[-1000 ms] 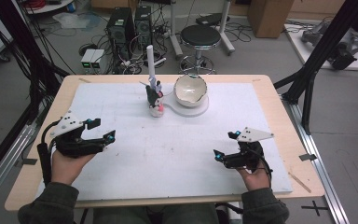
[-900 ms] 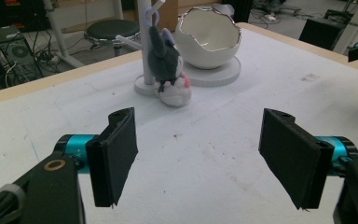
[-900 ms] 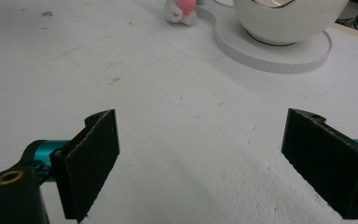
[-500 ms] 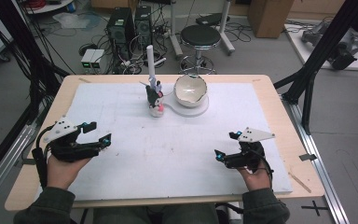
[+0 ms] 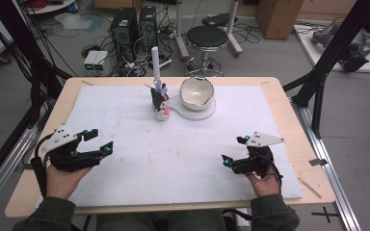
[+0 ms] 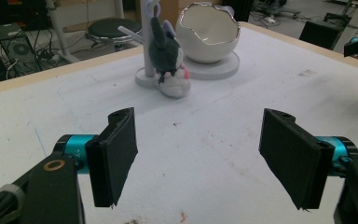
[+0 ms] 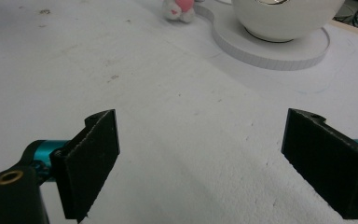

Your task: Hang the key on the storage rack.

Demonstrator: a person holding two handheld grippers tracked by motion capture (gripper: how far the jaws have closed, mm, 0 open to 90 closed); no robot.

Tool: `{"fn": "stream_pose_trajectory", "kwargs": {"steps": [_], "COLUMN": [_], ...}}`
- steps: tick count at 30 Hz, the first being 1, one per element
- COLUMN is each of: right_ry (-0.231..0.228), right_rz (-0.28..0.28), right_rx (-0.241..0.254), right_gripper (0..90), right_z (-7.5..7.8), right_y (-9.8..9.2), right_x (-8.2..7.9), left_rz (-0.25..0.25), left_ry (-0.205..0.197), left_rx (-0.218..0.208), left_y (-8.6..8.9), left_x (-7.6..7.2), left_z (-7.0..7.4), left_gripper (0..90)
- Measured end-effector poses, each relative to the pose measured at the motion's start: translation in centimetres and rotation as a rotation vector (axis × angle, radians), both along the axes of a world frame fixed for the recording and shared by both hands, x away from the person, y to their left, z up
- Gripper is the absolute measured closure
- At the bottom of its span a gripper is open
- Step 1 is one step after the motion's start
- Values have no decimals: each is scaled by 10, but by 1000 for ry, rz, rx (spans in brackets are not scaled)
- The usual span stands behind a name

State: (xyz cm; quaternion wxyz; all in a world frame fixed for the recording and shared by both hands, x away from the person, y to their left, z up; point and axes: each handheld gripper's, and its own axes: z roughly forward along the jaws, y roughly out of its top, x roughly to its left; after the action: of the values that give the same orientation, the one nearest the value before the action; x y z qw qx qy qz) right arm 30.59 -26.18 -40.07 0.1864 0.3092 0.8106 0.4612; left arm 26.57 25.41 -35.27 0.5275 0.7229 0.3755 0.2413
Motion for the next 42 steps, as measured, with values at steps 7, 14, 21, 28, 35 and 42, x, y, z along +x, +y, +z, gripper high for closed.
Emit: {"fn": "stream_pose_trajectory", "kwargs": {"steps": [7,14,21,28,35,42], "right_ry": [4,3,3,3,8,12], "right_rz": [1,0,4,3,1,0], "right_rx": [-3,-4,-7,-8,-6,-5], "right_gripper": [102,102,102,102,102,102], "right_z": [0,-1,-1,-1,-1,-2], "right_y": [0,1,1,1,1,1], "right_x": [0,0,0,0,0,0], "left_rz": [1,-1,-3,-6,-2,-4], "left_ry": [0,-1,0,-1,8,3], "left_rx": [-5,1,3,-3,-9,-13], "left_y": [1,2,2,3,5,6], "left_x": [-3,-7,-11,-15,-17,-18], "left_z": [-3,-6,-9,-11,-15,-16], "left_gripper": [279,279,279,280,280,280]}}
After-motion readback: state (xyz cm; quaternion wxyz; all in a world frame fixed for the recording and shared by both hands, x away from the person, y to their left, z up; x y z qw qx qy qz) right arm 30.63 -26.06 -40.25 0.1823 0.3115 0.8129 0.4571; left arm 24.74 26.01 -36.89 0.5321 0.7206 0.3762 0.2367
